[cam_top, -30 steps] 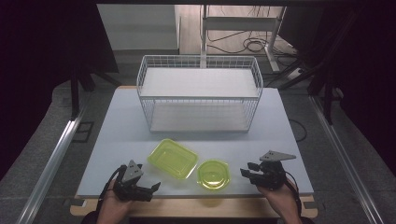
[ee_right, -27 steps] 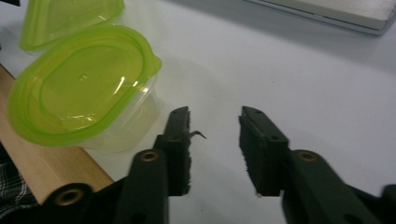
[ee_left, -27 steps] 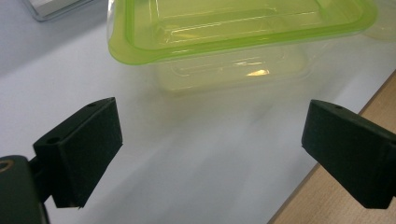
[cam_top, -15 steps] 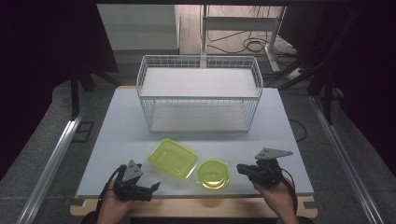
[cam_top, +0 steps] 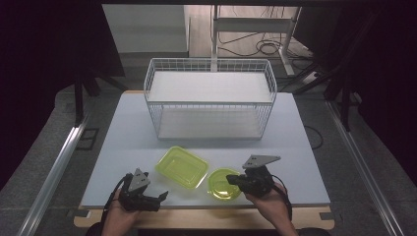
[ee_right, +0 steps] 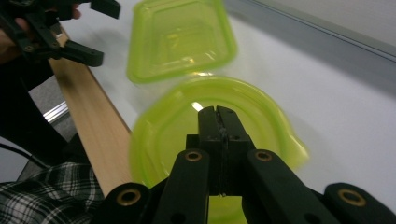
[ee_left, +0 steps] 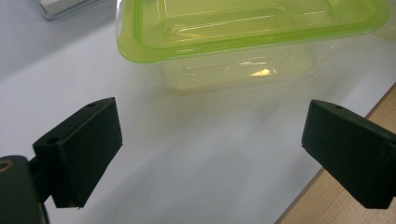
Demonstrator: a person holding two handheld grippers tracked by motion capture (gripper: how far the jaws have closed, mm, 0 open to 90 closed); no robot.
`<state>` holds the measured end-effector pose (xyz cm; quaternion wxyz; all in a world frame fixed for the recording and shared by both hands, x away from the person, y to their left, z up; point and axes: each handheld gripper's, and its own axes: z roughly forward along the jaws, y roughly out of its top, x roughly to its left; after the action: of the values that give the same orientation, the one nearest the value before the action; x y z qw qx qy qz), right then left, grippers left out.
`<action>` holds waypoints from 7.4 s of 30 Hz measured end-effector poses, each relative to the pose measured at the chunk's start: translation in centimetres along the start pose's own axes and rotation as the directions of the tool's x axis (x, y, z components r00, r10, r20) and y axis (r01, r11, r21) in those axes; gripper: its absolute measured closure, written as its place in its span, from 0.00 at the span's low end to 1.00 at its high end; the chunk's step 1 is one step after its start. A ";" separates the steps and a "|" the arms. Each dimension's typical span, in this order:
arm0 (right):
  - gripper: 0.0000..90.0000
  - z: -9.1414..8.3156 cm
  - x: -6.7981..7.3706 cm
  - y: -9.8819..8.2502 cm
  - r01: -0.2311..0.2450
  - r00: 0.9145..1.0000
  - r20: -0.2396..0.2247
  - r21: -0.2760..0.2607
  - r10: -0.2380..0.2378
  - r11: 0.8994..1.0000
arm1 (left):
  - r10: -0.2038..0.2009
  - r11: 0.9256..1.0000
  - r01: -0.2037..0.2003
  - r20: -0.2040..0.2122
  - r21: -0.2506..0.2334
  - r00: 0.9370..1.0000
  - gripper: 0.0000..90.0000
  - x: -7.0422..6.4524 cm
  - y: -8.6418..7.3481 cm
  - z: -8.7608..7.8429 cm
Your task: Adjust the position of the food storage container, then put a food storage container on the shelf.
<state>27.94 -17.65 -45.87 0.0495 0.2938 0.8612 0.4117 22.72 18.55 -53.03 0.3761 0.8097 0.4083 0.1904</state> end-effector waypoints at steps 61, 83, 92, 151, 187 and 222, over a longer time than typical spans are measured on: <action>0.99 0.2 -3.3 -1.8 -0.078 0.991 0.115 0.027 0.074 0.997 | -0.007 1.000 0.007 0.002 0.003 1.000 0.05 0.0 0.0 0.0; 0.99 -4.2 -8.1 -4.0 -0.192 0.947 0.256 -0.043 0.196 0.981 | -0.014 1.000 0.014 0.014 0.016 1.000 0.05 -0.1 0.1 0.1; 0.99 -5.5 -9.2 -4.8 -0.214 0.927 0.301 -0.065 0.224 0.975 | -0.044 0.999 0.043 0.024 0.024 0.999 0.06 0.0 0.1 -0.1; 0.97 -1.2 -4.1 -4.0 -0.080 0.985 0.152 -0.016 0.082 0.997 | 0.089 0.993 -0.100 0.159 0.060 0.983 0.86 1.0 3.6 3.8; 0.45 -0.5 -4.4 -4.1 -0.097 0.982 0.157 -0.034 0.101 0.995 | 0.063 0.995 -0.066 0.048 0.073 0.997 0.08 -2.3 1.2 1.0; 0.62 3.6 -7.0 -0.6 -0.356 0.930 -0.095 0.020 0.356 0.934 | 0.129 0.990 -0.129 0.013 0.061 0.992 0.02 -2.3 0.9 1.5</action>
<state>34.57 -19.31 -49.79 -0.0683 0.4246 0.7957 0.4266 22.77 15.64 -53.32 0.3396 0.8465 0.3591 0.1979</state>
